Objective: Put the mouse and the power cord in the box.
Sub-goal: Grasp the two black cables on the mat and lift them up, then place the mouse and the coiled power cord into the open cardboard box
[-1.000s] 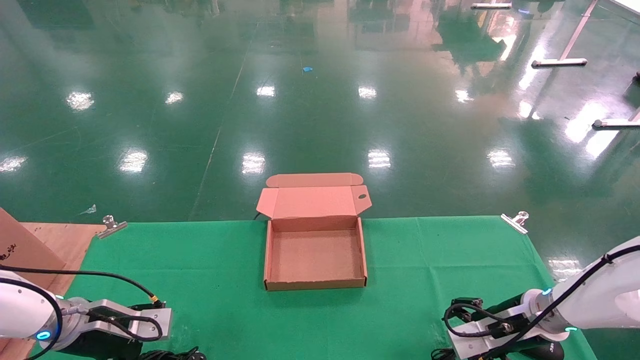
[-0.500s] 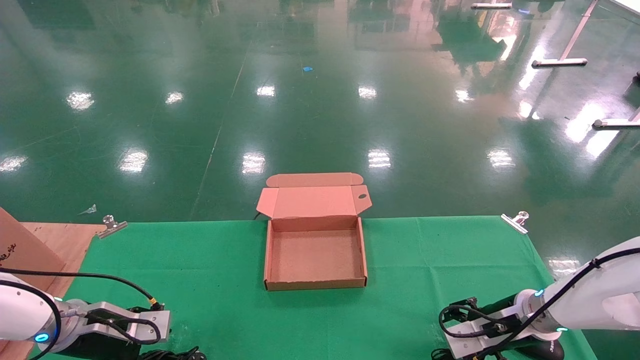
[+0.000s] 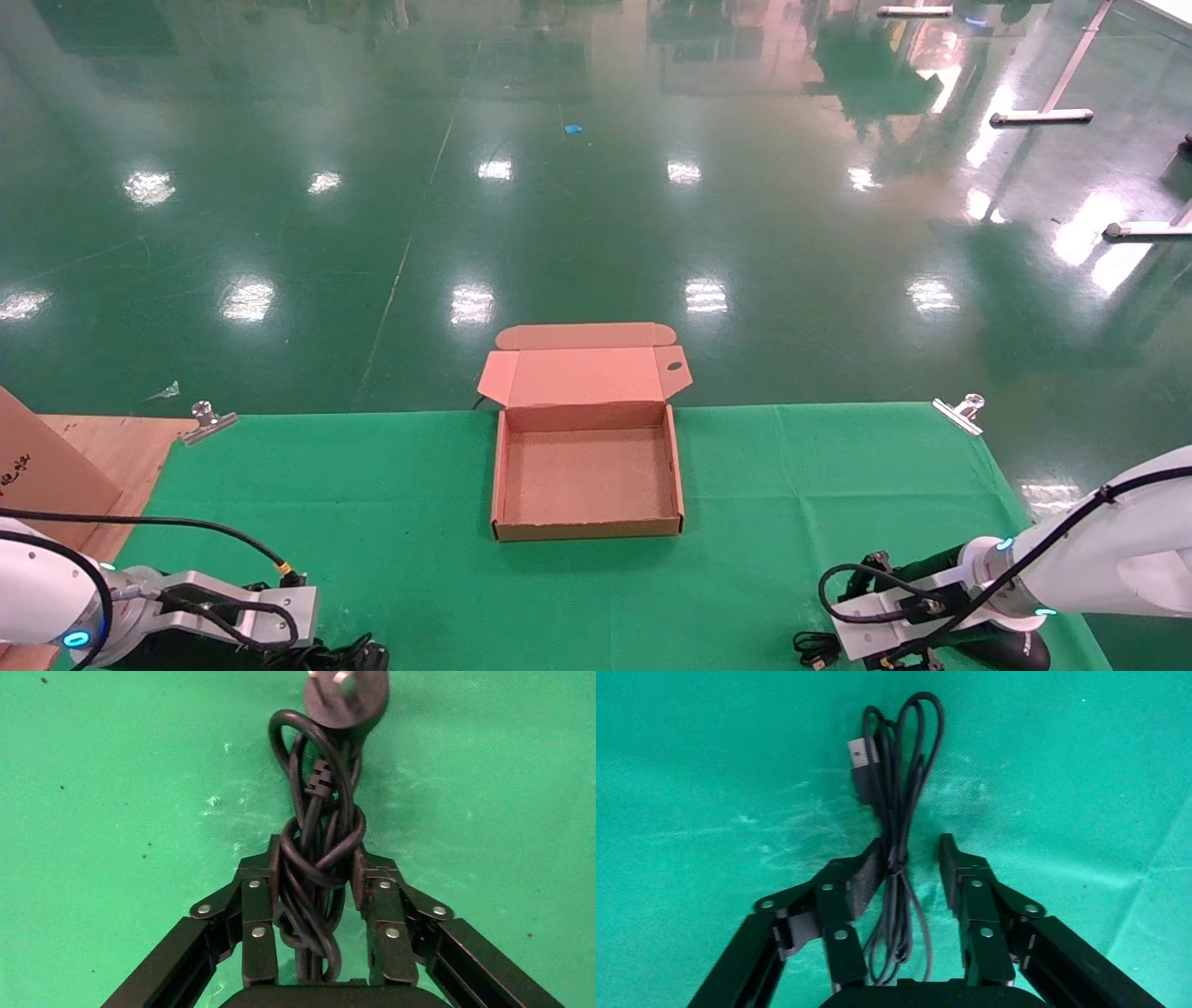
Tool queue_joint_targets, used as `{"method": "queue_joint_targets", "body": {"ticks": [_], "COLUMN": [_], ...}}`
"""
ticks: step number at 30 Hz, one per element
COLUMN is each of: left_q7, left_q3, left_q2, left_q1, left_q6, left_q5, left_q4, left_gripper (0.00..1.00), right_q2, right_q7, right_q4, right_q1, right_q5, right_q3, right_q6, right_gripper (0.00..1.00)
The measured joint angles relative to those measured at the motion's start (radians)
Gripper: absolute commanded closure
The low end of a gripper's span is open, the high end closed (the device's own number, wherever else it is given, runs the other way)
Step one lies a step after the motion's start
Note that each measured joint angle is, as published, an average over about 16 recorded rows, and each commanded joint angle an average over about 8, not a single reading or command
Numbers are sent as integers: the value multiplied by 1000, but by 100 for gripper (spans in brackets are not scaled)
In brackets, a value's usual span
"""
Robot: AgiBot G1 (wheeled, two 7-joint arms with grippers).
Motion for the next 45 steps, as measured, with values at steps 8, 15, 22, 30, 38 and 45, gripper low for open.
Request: {"method": "queue_joint_targets", "body": {"ticks": [8,15,22,30,38,45], "left_q7": [12,21,21,9,3,13], "left_q3": [-5,-11,-20,-32,-45,-56], "left_q2": [-10,-20,-9,50,134,185], "left_q1": [-18,-73,-173,-304,-402,-437], "left_q6": [54,159,261,262,134,43], "left_q5": [-7,-16,-29,-44,-57,-68], "left_q4": [-1,-9,-29,-57,-71,-61], "left_gripper": [100,100,100,100,100,100], "right_q2": [15,37,52,25,-48,-97], "right_q7": [0,4,21,61,99,112], "right_q4": [-6,-1,18,41,52,49], "right_q1": [18,70,176,324,430,474], "right_q5": [7,25,56,91,112,124], "right_q3": [5,18,39,64,79,87], "right_q6": [-67,-140,-202,-243,-227,-204], "right_gripper": [100,100,100,100,100,100]}}
